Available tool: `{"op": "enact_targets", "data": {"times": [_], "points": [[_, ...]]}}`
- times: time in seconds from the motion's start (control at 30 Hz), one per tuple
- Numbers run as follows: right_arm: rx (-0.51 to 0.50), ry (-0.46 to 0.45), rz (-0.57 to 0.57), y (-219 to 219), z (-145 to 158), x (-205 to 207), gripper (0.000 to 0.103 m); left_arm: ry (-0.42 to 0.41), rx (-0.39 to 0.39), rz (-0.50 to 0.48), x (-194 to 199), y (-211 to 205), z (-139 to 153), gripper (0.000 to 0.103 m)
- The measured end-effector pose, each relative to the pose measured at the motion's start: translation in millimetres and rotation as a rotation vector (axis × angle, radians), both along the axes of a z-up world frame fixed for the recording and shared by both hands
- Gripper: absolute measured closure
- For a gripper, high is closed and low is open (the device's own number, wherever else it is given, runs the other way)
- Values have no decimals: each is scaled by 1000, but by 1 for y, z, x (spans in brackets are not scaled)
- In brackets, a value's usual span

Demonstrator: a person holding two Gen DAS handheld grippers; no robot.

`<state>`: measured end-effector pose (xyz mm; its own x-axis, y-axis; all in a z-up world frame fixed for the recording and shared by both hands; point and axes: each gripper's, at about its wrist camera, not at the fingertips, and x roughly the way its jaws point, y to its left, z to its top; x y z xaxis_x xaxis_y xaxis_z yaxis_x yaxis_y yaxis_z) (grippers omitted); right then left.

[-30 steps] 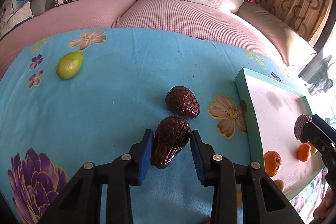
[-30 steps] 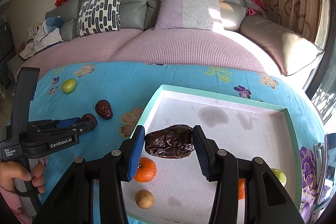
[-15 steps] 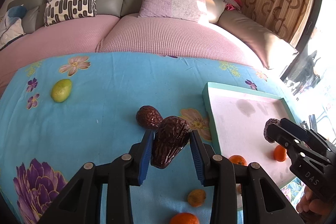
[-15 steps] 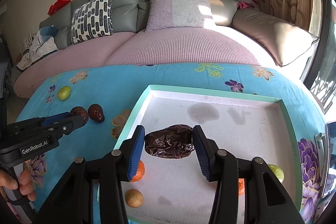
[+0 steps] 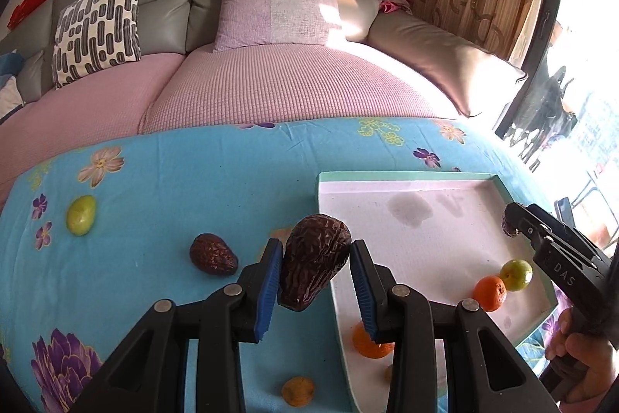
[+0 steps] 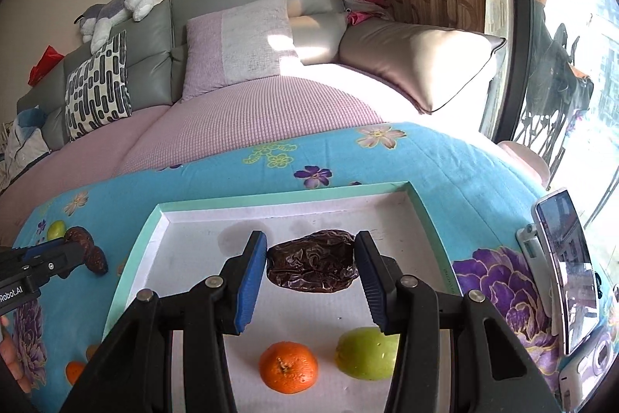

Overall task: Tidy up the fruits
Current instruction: 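Lower the date into the tray with the right tool while the left tool carries its date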

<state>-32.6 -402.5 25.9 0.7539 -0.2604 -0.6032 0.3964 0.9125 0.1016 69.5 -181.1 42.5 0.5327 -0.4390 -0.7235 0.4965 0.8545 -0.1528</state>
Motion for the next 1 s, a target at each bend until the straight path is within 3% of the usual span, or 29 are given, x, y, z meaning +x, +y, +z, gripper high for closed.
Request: {"op": "enact_targets", "data": {"times": [0.33, 0.7, 1.0], "points": [[5, 16, -85, -34, -7, -4, 54, 9, 46, -58, 4, -48, -6, 65], [11, 128, -39, -29, -38, 13, 54, 81, 116, -70, 10, -71, -38, 65], [-7, 140, -30, -27, -40, 14, 54, 117, 139, -69, 11, -75, -52, 65]]}}
